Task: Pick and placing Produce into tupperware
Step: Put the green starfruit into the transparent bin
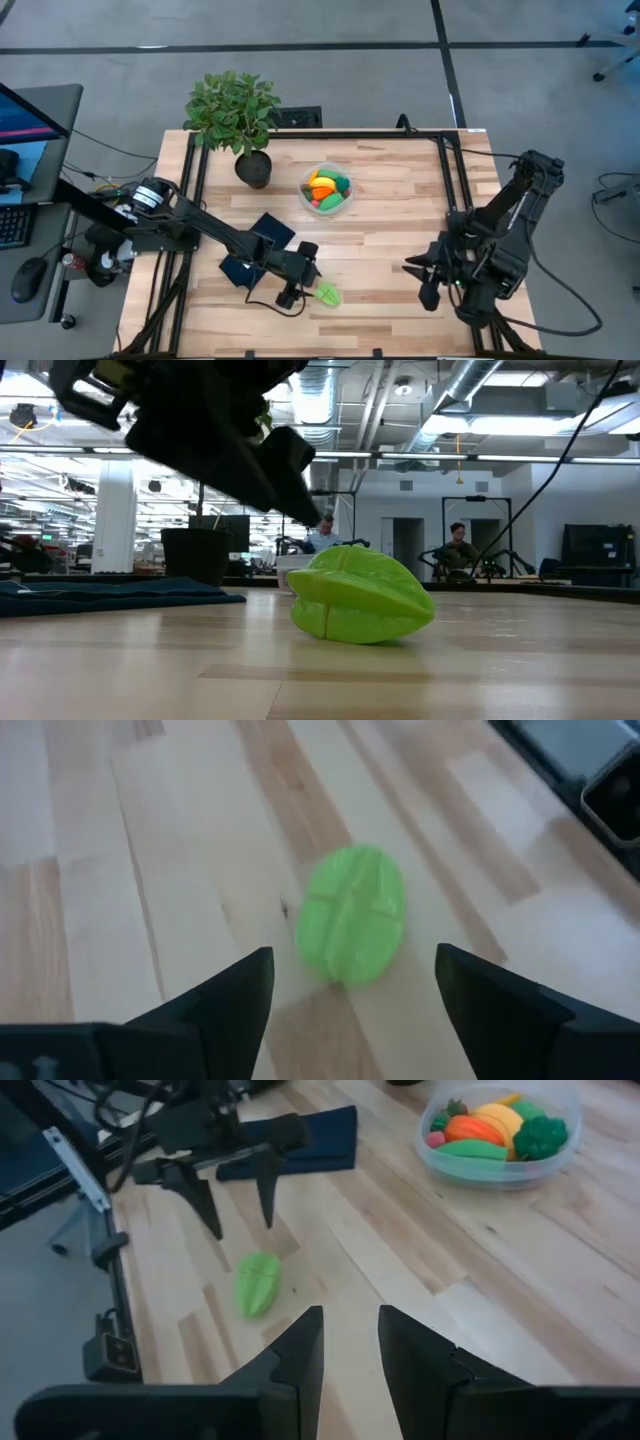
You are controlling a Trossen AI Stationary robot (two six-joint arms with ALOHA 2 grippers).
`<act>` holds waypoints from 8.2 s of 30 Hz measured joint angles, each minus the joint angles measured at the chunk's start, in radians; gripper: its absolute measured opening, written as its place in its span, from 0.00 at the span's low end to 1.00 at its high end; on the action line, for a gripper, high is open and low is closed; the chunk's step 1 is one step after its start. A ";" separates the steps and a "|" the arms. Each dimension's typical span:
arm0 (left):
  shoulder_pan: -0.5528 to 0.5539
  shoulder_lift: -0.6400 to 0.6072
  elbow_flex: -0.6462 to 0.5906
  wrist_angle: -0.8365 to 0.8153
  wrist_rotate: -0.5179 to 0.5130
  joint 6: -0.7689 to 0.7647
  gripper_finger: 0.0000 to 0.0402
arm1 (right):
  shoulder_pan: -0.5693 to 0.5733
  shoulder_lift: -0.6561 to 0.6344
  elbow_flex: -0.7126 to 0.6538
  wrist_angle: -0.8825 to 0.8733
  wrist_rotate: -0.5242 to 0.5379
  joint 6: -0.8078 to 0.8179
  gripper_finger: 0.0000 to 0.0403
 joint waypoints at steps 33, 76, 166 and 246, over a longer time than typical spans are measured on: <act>-0.001 0.157 0.049 0.084 0.032 0.023 0.67 | 0.045 0.001 0.000 -0.011 -0.005 0.018 0.23; -0.013 0.158 0.048 0.155 0.006 -0.046 0.71 | 0.070 0.002 0.000 0.001 -0.008 0.037 0.23; -0.024 0.355 0.228 0.236 0.000 -0.016 0.59 | 0.079 0.180 0.000 0.038 -0.061 0.156 0.23; 0.616 0.352 0.896 -1.047 -0.360 -0.136 0.59 | 0.142 0.180 0.000 -0.031 -0.057 0.316 0.23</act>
